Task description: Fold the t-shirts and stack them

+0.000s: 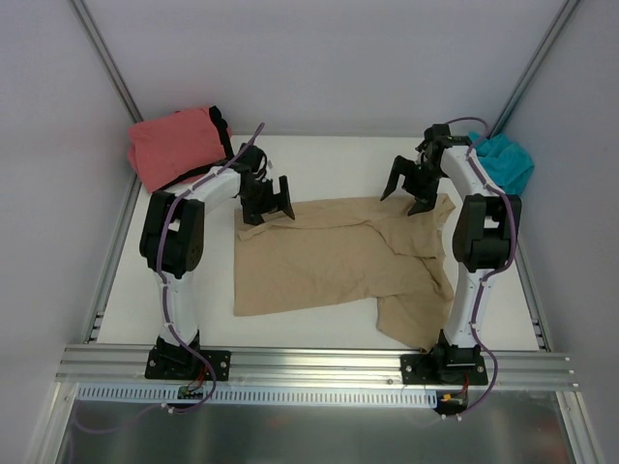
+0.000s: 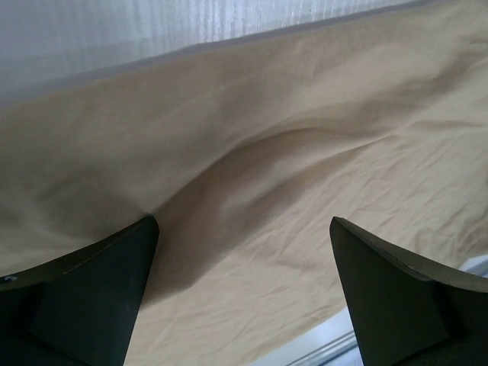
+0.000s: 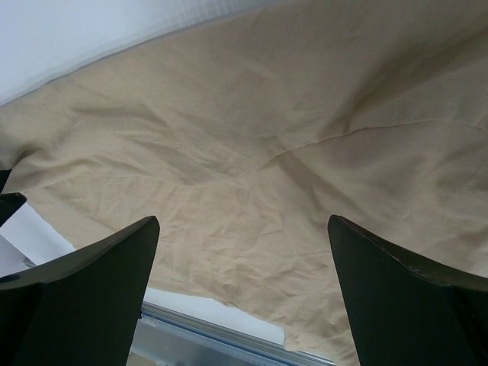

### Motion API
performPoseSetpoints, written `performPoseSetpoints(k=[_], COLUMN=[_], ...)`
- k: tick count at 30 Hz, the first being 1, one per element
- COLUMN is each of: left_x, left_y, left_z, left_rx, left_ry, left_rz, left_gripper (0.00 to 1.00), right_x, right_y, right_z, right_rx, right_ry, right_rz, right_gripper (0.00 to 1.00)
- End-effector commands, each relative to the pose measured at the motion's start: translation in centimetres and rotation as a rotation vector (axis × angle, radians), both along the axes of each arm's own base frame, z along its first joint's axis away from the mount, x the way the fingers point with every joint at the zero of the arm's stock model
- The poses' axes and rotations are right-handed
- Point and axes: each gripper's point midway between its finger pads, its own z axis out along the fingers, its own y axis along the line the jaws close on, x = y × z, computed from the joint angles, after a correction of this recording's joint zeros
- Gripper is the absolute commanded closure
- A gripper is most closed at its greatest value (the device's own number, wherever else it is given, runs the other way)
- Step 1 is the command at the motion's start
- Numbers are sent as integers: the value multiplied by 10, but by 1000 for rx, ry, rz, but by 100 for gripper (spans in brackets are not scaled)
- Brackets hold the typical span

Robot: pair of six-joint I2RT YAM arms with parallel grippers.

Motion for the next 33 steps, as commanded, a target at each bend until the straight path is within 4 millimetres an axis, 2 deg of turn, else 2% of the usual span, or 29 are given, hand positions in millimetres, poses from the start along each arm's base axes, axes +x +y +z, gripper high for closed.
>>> performPoseSetpoints(k=[1, 6, 10, 14, 21, 28, 33], left_x=[-3, -19, -36, -38, -31, -14, 0], left_y=[-23, -37, -29, -17, 0, 3, 5], left_z=[10, 13, 9, 13, 6, 10, 7], left_rx=[-130, -220, -183, -126, -10, 15, 41], left_ry=[75, 170, 213, 176, 152, 117, 111], left_rz=[14, -2, -19, -24, -24, -8, 6], left_gripper=[1, 1, 1, 1, 1, 1, 1], right_x=[5, 4, 4, 3, 3, 6, 19], right_y=[2, 1, 2, 2, 1, 0, 0], right_z=[9, 7, 5, -1, -23, -46, -53], right_rx=[20, 15, 17, 16, 0, -7, -8], right_ry=[-9, -3, 3, 15, 46, 78, 71], right_rz=[-9, -10, -14, -16, -17, -23, -26], right_gripper=[0, 0, 1, 0, 0, 0, 1])
